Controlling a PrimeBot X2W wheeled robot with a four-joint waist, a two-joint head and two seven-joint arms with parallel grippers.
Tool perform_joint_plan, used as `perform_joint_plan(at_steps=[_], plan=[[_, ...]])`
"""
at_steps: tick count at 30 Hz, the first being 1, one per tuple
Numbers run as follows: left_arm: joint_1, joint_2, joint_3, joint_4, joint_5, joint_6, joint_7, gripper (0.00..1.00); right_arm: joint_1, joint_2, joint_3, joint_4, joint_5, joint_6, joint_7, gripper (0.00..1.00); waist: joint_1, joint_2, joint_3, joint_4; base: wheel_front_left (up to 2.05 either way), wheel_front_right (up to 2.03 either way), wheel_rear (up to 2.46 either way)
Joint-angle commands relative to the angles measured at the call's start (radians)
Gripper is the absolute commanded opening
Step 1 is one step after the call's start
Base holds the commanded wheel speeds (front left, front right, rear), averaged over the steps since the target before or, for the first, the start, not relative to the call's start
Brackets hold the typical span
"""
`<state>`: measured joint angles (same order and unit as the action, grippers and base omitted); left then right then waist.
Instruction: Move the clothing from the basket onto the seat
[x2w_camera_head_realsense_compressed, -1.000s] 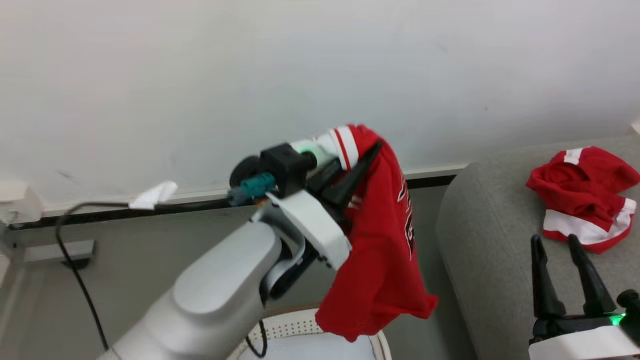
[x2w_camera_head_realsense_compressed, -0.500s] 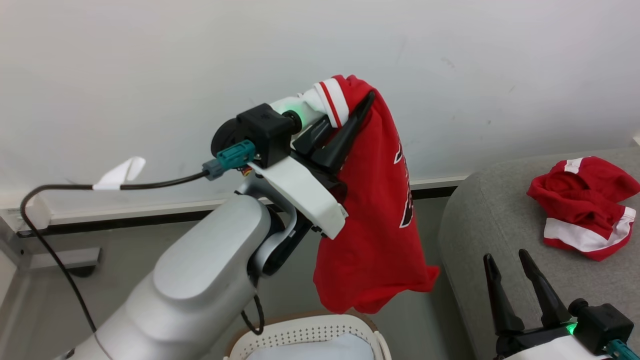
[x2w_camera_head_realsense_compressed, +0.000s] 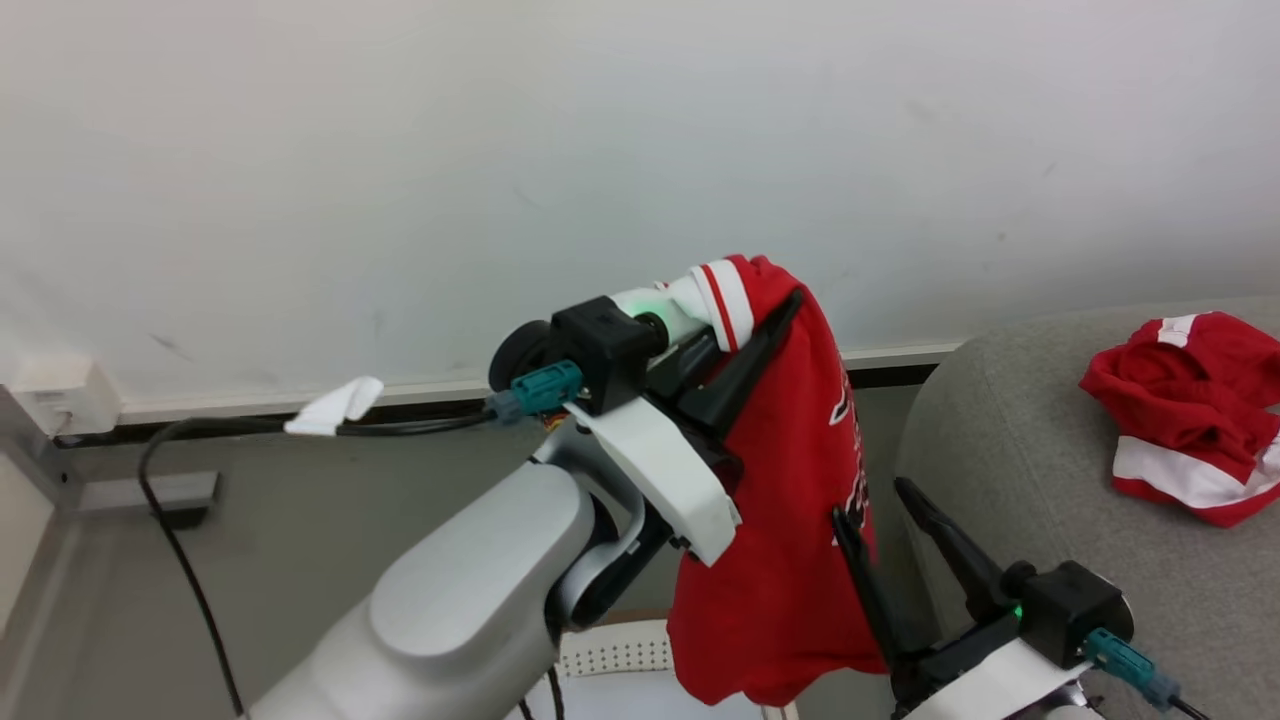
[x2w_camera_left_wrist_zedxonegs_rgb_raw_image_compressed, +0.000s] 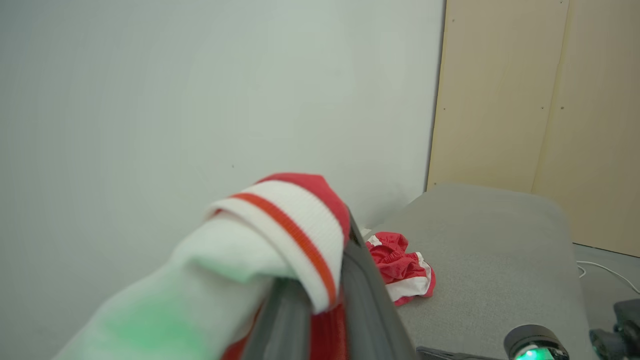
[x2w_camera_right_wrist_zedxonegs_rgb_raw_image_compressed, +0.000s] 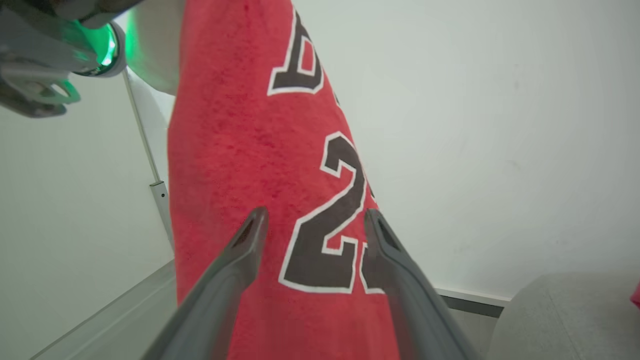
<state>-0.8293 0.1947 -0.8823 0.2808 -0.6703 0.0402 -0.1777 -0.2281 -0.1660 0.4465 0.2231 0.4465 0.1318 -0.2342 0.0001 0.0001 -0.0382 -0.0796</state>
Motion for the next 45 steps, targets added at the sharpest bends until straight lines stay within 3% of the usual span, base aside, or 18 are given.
perform_joint_plan(at_steps=[1,9,18,31,32,34,35,45], plan=[[0.018,-0.01,-0.012,0.001,-0.005,-0.006,-0.007,0.0,-0.029,-0.005,0.018,0.026,0.0,-0.002,0.003,1.0,-0.0001,-0.0001,0.004,0.026,0.0,0.0,0.0],[0.047,-0.048,-0.075,-0.01,0.002,-0.031,0.007,0.0,-0.11,0.026,0.016,0.148,-0.052,-0.002,0.001,1.0,-0.0001,-0.0001,0.003,0.093,0.0,0.0,0.0],[0.078,-0.082,-0.156,-0.04,0.012,-0.06,0.033,0.0,-0.207,0.0,0.046,0.293,-0.053,-0.002,-0.002,1.0,-0.0001,-0.0001,0.0,0.19,0.0,0.0,0.0],[0.092,-0.094,-0.21,-0.01,-0.003,-0.084,0.049,0.0,-0.291,-0.007,0.182,0.439,-0.025,-0.002,-0.025,1.0,-0.0001,-0.0001,-0.002,0.265,0.0,0.0,0.0],[0.091,-0.094,-0.21,-0.009,-0.004,-0.083,0.048,0.0,-0.295,-0.008,0.196,0.442,-0.021,-0.002,-0.027,0.96,-0.0001,-0.0001,-0.001,0.267,0.0,0.0,0.0],[0.087,-0.094,-0.209,-0.008,-0.006,-0.083,0.046,0.0,-0.305,-0.011,0.222,0.442,-0.007,-0.002,-0.03,0.04,-0.0001,-0.0001,0.002,0.271,0.0,0.0,0.0],[0.087,-0.092,-0.209,-0.007,-0.007,-0.082,0.045,0.0,-0.308,-0.015,0.233,0.442,0.0,-0.002,-0.031,0.0,-0.0001,-0.0001,0.003,0.272,0.0,0.0,0.0],[0.103,-0.05,-0.177,0.016,-0.014,-0.051,0.023,0.0,-0.28,-0.033,0.244,0.392,0.047,-0.002,-0.031,0.0,-0.0001,-0.0001,0.012,0.228,0.0,0.0,0.0]])
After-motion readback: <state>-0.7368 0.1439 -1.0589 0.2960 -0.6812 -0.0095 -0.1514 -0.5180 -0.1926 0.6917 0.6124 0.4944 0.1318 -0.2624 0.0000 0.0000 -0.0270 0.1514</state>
